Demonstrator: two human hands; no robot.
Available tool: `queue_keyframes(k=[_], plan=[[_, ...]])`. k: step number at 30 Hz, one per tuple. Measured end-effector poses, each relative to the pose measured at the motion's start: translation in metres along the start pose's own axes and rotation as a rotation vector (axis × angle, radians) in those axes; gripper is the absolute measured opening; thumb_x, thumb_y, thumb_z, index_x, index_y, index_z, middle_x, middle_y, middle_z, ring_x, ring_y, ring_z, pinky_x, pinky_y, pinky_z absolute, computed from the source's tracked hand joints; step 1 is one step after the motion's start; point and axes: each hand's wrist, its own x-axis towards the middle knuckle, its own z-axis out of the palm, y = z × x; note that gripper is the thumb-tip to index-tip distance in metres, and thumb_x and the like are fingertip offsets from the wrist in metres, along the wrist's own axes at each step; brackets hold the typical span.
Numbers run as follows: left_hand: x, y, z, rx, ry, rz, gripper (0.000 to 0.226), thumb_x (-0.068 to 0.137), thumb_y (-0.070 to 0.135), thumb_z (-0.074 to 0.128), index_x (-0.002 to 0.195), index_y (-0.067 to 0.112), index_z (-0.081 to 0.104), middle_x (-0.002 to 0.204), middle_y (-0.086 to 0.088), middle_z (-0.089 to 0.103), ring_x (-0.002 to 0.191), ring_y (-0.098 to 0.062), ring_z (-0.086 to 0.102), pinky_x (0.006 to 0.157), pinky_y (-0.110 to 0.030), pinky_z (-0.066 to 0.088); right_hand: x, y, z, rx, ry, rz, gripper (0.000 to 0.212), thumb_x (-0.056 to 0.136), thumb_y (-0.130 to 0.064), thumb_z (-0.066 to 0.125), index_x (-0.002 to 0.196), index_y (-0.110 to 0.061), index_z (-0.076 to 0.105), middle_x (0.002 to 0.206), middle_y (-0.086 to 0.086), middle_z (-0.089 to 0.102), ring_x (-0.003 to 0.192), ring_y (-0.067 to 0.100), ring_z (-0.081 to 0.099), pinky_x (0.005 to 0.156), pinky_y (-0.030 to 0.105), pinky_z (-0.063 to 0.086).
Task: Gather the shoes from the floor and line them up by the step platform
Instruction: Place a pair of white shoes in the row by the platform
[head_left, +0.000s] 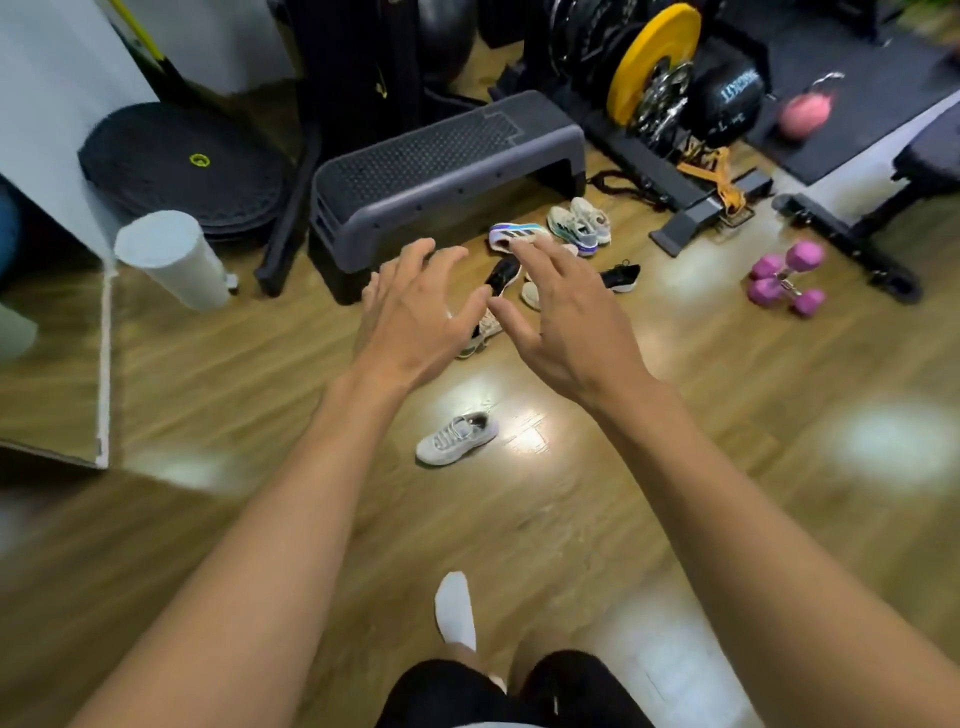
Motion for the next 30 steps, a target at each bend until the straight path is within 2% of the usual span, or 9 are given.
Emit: queue_keyframes(k=[9, 14, 20, 27, 30], plan=[[0.138, 0.011, 0.077, 0.035, -0.068, -0.096, 0.05, 0.091, 0.051, 0.044, 0.135, 0.028, 0.046, 0.141, -0.001, 0.041, 0.129, -0.026, 0.037, 0.108, -0.049, 0.028, 0.107, 0.105, 0.028, -0.003, -0.07, 0.046, 0.061, 0.093, -0.051, 0.046, 0.145, -0.021, 0.036, 0.149, 0.004, 0.038, 0.136, 0.022, 0.034, 0.109, 0.04, 0.035], [0.194, -0.002, 0.112, -0.02, -0.045, -0.29, 0.05, 0.092, 0.051, 0.045, 0.136, 0.027, 0.046, 0.141, -0.001, 0.042, 0.13, -0.024, 0.038, 0.109, -0.048, 0.03, 0.176, 0.151, 0.057, 0.039, -0.164, -0.053, 0.06, 0.093, -0.051, 0.047, 0.144, -0.022, 0.036, 0.15, 0.004, 0.036, 0.138, 0.023, 0.033, 0.107, 0.041, 0.034], [0.229, -0.036, 0.149, -0.026, -0.013, -0.506, 0.047, 0.091, 0.048, 0.046, 0.135, 0.031, 0.045, 0.14, 0.0, 0.043, 0.129, -0.025, 0.04, 0.103, -0.047, 0.03, 0.242, 0.166, 0.099, 0.055, -0.318, -0.204, 0.06, 0.092, -0.049, 0.048, 0.144, -0.023, 0.033, 0.151, 0.004, 0.034, 0.137, 0.025, 0.034, 0.108, 0.042, 0.034], [0.249, -0.116, 0.203, -0.097, -0.066, -0.784, 0.054, 0.089, 0.042, 0.051, 0.14, 0.029, 0.041, 0.144, -0.006, 0.039, 0.134, -0.028, 0.036, 0.11, -0.046, 0.031, 0.305, 0.156, 0.191, 0.025, -0.496, -0.366, 0.065, 0.092, -0.054, 0.045, 0.146, -0.019, 0.032, 0.152, 0.009, 0.034, 0.137, 0.028, 0.033, 0.108, 0.044, 0.035], [0.244, -0.153, 0.23, -0.159, -0.056, -0.914, 0.054, 0.089, 0.036, 0.052, 0.141, 0.026, 0.04, 0.145, -0.009, 0.038, 0.134, -0.03, 0.036, 0.111, -0.046, 0.03, 0.314, 0.146, 0.245, 0.052, -0.601, -0.461, 0.064, 0.092, -0.049, 0.048, 0.146, -0.018, 0.032, 0.152, 0.01, 0.033, 0.136, 0.03, 0.033, 0.109, 0.044, 0.033]])
